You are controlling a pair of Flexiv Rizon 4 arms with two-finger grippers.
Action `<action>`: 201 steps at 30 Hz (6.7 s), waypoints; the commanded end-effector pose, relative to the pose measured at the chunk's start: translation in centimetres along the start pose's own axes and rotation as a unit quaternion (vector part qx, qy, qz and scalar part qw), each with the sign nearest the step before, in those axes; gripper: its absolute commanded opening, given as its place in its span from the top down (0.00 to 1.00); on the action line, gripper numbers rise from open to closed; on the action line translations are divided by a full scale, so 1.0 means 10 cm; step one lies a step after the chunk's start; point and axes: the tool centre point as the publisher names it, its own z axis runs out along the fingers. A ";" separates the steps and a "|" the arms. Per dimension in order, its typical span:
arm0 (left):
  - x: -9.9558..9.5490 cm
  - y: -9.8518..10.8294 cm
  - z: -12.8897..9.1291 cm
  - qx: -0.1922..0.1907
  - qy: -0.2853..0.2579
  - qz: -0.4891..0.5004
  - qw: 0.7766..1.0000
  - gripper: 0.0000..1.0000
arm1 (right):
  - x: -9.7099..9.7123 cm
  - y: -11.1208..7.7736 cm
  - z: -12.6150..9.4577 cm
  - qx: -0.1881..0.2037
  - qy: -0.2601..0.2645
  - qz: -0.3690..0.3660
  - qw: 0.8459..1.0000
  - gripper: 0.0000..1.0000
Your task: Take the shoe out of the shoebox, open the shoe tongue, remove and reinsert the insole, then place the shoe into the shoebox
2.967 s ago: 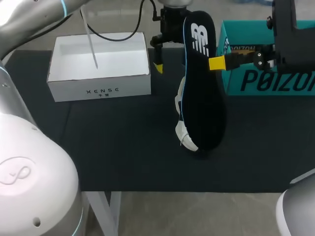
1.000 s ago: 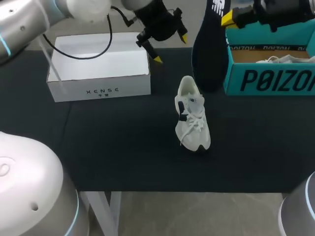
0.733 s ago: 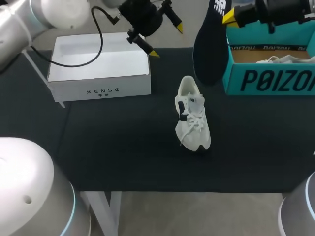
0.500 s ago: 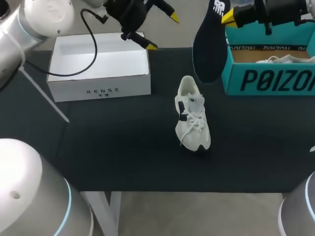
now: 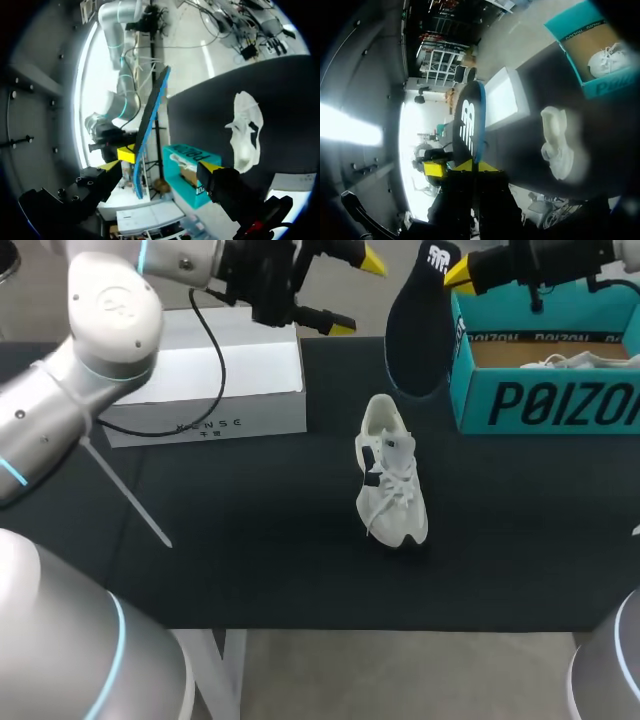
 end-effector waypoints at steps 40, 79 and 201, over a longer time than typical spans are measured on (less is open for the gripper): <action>-0.05 -0.02 0.39 0.051 -0.159 -0.011 0.986 1.00 | -0.05 0.16 0.12 -0.006 0.000 0.020 1.000 0.00; -0.10 0.45 0.13 0.240 -0.239 -0.717 0.609 1.00 | -0.37 -0.14 -0.02 -0.008 -0.066 -0.021 0.998 0.00; -0.02 0.29 0.76 0.214 0.112 -0.970 -0.033 1.00 | 0.46 0.02 -0.19 -0.078 -0.490 -0.060 0.866 0.00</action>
